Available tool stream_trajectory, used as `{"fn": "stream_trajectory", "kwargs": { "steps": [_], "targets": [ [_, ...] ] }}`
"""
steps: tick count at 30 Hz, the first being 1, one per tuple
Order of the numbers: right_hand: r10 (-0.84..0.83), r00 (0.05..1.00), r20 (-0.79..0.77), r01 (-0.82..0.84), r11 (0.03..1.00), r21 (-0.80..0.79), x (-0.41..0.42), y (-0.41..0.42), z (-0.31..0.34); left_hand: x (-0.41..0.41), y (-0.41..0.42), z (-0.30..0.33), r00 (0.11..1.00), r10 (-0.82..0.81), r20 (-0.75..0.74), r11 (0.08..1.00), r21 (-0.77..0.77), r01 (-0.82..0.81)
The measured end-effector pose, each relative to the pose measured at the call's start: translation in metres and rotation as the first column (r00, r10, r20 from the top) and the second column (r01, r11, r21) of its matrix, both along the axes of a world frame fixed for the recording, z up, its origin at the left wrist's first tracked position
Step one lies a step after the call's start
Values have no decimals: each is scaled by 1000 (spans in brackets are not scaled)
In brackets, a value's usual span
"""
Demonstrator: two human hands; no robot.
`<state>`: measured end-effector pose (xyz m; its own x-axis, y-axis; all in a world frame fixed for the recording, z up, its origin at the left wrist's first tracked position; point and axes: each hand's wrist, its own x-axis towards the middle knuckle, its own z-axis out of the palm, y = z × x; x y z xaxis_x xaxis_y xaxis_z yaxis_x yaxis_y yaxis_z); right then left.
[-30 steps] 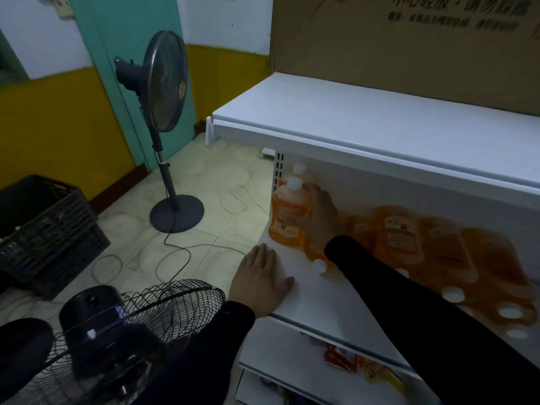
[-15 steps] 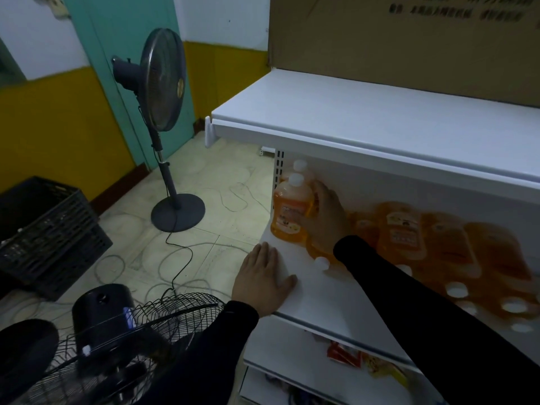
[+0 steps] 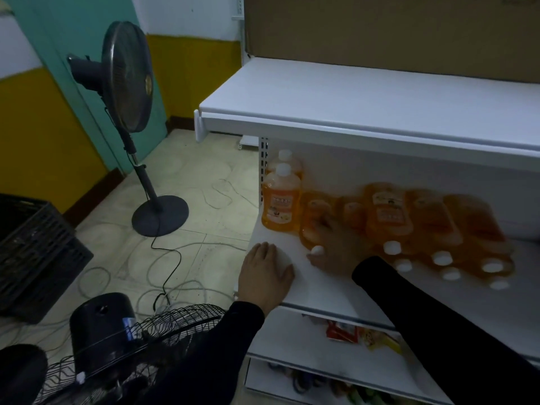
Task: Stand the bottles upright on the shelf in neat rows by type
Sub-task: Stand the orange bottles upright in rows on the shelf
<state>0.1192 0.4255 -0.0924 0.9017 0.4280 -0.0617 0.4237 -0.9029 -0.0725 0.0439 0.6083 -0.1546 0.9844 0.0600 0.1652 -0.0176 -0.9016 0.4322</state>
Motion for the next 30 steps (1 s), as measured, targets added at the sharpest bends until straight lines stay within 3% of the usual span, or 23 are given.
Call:
{"fn": "stream_trajectory", "kwargs": {
  "steps": [3,8,10,12,15,21,23,25,27,30],
  "targets": [
    [117,992,36,-117,993,-1,-19,-10,20,-2,-7,6,996,-87,-28,985,-150,82],
    [261,957,-130,-235,954,184,-37,-35,80,8,-27,36,967,-247,-70,918,-336,210],
    [269,954,-131,-228,938,263,-32,-41,99,10,-35,45,966,-235,-111,860,-486,153],
    [221,970,-99,-164,901,401,-24,-47,101,10,-40,47,967,-215,-134,837,-535,112],
    [162,962,-220,-3,811,585,-19,-53,81,9,-42,41,971,-191,-143,800,-595,70],
    [288,937,-196,-65,698,713,-23,-33,41,-2,-32,43,984,-110,-140,789,-615,1],
    [277,947,-162,-64,658,750,-22,-19,34,-10,-23,41,993,5,-119,842,-536,-68],
    [247,958,-146,-49,642,765,-19,-3,27,-15,-11,34,984,140,-113,926,-337,-171],
    [175,980,-91,-56,689,723,-18,13,23,-22,-1,27,974,204,-100,967,-132,-216],
    [113,994,-8,-80,747,660,-19,34,17,-30,4,17,968,199,-153,980,37,-196]
  ]
}}
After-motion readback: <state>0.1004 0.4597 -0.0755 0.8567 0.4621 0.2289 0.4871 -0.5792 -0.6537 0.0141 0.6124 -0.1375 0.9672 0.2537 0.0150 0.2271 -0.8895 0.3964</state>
